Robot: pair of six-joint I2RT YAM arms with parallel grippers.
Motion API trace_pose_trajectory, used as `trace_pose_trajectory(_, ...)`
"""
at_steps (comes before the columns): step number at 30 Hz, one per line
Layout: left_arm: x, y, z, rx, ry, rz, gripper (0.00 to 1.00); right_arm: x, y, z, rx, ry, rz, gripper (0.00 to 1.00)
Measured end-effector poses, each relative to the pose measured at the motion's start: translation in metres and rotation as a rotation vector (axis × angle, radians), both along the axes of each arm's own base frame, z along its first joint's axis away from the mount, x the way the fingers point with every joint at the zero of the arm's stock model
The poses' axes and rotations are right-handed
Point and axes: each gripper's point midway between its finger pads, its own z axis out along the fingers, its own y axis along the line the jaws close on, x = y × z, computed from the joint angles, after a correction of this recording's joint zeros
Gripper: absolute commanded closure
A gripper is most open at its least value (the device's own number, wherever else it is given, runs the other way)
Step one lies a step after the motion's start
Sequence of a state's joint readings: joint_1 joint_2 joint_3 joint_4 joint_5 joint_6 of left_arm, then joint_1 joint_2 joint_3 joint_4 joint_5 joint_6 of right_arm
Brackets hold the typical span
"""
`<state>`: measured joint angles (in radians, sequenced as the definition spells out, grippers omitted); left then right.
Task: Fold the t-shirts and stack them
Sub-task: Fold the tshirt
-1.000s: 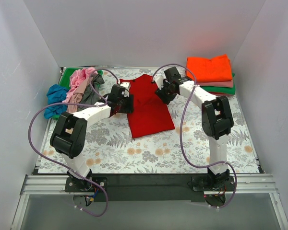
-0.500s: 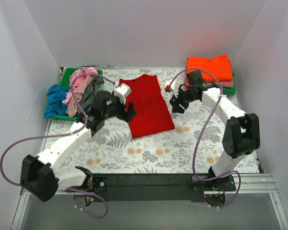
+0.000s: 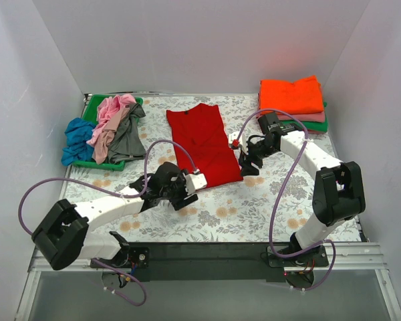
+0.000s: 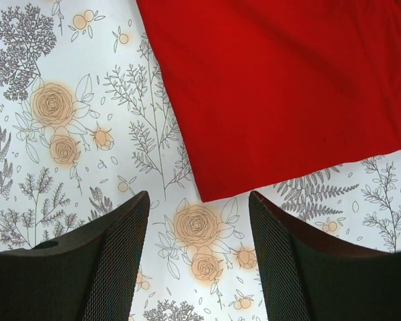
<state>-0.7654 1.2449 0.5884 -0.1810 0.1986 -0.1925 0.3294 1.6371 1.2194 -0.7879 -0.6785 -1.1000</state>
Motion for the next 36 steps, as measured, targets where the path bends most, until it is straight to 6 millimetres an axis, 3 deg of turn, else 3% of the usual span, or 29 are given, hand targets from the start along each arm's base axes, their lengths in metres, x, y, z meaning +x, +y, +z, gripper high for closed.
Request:
trace_pose_trajectory(7,0.028,-0.009,-0.002,0.023,-0.103,0.004,0.4,-0.013,0.004,-0.011,-0.006,0.017,0.039,0.28)
trace_pose_trajectory(14,0.041,-0.009,-0.018,0.071,-0.132,0.01,0.47,-0.027,0.014,-0.03,-0.064,-0.004,0.1,0.28)
trace_pose_trajectory(21,0.051,-0.009,-0.029,0.098,-0.155,0.028,0.65,-0.01,0.013,-0.05,-0.137,-0.06,0.09,0.3)
trace_pose_trajectory(28,0.055,-0.01,-0.029,0.096,-0.168,0.037,0.71,-0.005,0.012,-0.085,-0.231,-0.035,0.083,0.33)
trace_pose_trajectory(36,0.049,-0.011,-0.033,0.083,-0.157,0.019,0.73,0.002,0.016,-0.086,-0.256,-0.055,0.051,0.42)
